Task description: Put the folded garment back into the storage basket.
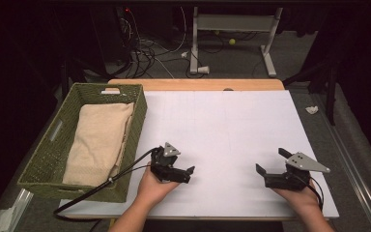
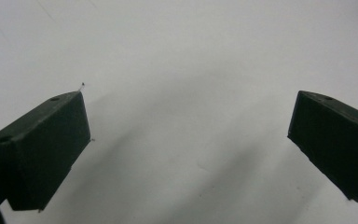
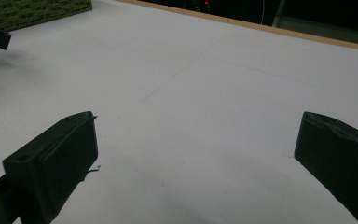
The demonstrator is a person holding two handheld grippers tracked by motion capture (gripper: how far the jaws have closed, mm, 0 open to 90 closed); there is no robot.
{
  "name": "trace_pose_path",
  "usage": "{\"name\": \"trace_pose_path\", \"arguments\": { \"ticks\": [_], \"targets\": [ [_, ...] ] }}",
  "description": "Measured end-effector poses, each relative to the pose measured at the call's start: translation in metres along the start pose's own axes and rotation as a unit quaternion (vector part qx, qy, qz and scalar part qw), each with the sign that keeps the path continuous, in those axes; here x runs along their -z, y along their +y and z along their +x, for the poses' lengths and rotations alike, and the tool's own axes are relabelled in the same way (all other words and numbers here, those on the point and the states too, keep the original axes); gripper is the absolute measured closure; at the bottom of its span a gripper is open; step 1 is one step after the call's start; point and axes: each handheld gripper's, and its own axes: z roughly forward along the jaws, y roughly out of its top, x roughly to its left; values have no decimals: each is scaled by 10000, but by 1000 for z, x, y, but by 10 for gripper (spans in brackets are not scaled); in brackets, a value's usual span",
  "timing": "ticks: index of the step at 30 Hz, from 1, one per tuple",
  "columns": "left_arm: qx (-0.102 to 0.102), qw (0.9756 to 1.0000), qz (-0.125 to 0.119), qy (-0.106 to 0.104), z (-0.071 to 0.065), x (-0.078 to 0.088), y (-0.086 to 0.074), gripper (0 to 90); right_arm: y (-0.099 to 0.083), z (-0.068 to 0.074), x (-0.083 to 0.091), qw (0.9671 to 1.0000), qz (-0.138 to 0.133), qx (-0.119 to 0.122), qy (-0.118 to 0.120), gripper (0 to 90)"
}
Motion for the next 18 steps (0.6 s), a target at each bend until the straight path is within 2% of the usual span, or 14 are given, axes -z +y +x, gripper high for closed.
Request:
{"name": "trace_pose_path", "arguments": {
  "ticks": [2,4,5,7,9,11,14,16,18],
  "targets": [
    [117,9993,-360,-20,2,7,-6,0,0,1,3,10000,-69,-16,-6,0],
    [118,9970,-763,-6,0,13,-14,0,-1,1,4,10000,-95,-30,7,0],
    [102,9950,-995,-65,-1,16,-18,0,-1,1,6,9999,-123,-36,18,0],
    [42,9897,-1431,-41,-4,22,-24,0,-2,2,9,9998,-182,-56,-3,0],
    [-21,9884,-1508,-164,-5,22,-25,0,-5,2,18,9994,-319,-142,6,0],
    [-141,9881,-1517,-189,-6,20,-24,0,-8,3,26,9987,-469,-177,6,0],
    [-340,9852,-1662,-239,-8,19,-24,0,-11,4,29,9982,-563,-205,12,0],
    [-299,9858,-1627,-279,-6,19,-24,0,-10,4,24,9982,-564,-226,-18,0],
    [-250,9866,-1556,-420,-4,18,-23,0,-9,4,19,9984,-509,-230,-42,0]
  ]
}}
